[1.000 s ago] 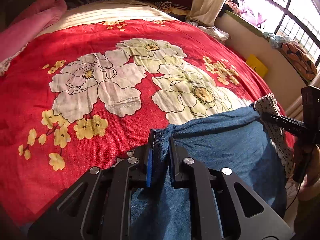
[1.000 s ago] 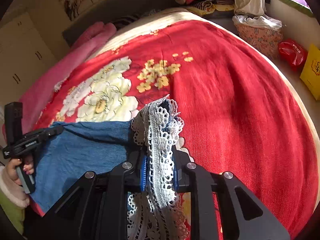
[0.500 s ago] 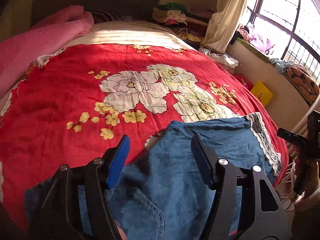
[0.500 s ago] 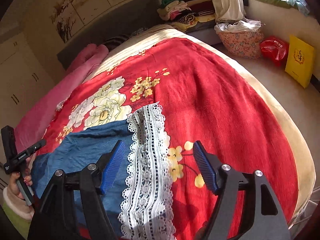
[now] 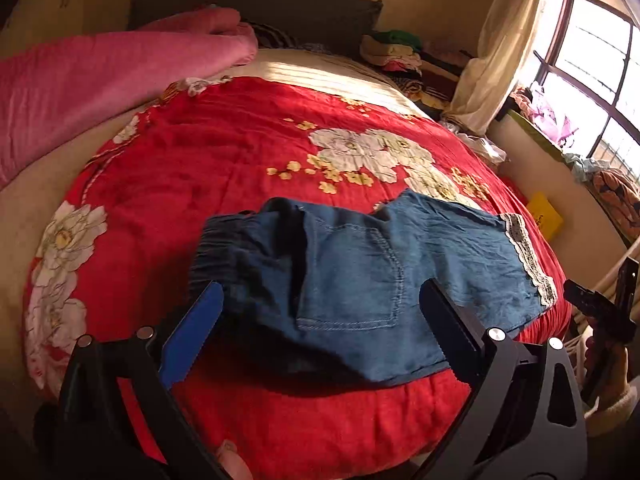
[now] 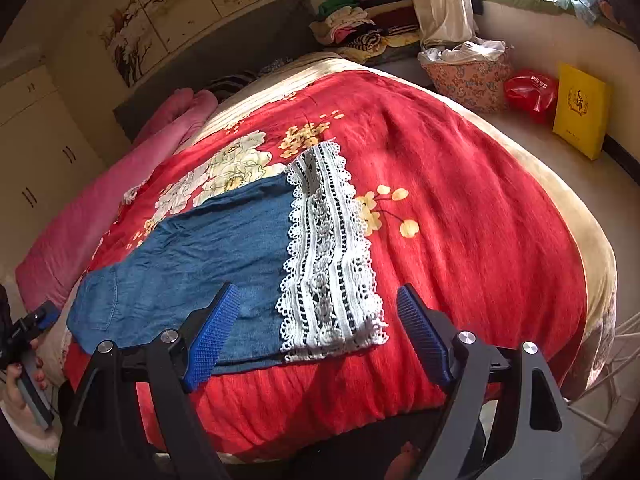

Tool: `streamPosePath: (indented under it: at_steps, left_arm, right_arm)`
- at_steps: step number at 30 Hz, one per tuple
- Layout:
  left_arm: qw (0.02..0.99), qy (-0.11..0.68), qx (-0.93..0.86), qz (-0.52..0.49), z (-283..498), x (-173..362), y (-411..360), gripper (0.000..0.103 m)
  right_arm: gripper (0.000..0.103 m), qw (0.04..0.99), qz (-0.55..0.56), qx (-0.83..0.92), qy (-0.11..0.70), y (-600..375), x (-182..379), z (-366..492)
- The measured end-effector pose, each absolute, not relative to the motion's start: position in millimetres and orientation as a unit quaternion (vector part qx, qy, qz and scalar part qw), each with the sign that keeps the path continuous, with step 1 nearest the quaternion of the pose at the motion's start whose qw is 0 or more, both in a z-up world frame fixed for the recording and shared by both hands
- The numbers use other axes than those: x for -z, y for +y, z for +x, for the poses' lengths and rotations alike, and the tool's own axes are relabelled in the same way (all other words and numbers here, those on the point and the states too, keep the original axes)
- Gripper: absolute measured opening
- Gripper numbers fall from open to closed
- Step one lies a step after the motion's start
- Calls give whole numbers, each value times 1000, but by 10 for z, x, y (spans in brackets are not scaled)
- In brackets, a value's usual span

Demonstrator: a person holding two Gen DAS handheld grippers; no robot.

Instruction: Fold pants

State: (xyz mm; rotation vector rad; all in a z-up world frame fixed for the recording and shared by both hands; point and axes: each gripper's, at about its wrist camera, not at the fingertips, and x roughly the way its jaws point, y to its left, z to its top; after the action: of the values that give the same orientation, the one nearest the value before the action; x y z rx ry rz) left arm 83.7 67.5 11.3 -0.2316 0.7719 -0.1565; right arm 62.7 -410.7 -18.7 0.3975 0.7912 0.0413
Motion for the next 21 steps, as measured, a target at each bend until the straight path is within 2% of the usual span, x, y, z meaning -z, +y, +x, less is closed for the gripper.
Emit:
streamPosePath:
  at_steps: [9, 19, 21]
  left_arm:
    - [902, 391, 26, -182, 593, 183, 1256, 93]
    - [831, 430, 116, -334, 891, 595, 1107, 93]
    - [821, 432, 123, -352, 965, 655, 1069, 90]
  right_arm:
    - [81, 878, 254, 3, 407, -4239, 368, 532]
    - [81, 856, 300, -7, 422, -4265, 508, 546]
    - [81, 850, 311, -10, 425, -4276, 541, 556]
